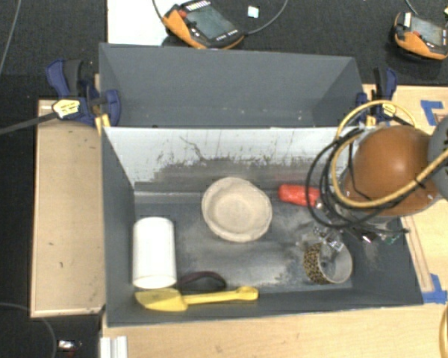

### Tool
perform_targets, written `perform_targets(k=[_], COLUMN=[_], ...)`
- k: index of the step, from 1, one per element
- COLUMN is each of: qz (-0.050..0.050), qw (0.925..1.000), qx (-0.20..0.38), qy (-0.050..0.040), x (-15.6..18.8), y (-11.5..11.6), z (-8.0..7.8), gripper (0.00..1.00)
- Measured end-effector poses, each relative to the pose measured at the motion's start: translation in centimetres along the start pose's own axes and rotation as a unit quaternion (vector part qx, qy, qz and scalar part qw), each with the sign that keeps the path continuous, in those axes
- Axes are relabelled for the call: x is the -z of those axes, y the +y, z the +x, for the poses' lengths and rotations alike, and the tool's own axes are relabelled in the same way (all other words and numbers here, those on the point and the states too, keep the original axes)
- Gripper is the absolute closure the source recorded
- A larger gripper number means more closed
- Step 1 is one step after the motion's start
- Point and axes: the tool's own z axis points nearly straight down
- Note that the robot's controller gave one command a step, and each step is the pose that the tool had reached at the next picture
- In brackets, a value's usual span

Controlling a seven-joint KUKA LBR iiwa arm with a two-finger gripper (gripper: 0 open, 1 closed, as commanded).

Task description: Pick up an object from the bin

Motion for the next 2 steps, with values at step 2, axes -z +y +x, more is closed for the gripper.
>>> perform_targets(k=[2], qz=[-0.002], qw=[0.9916], qx=[0.129], qy=[-0.0006], x=[-0.9], y=[1.4], z=[-0.6], gripper=[1.00])
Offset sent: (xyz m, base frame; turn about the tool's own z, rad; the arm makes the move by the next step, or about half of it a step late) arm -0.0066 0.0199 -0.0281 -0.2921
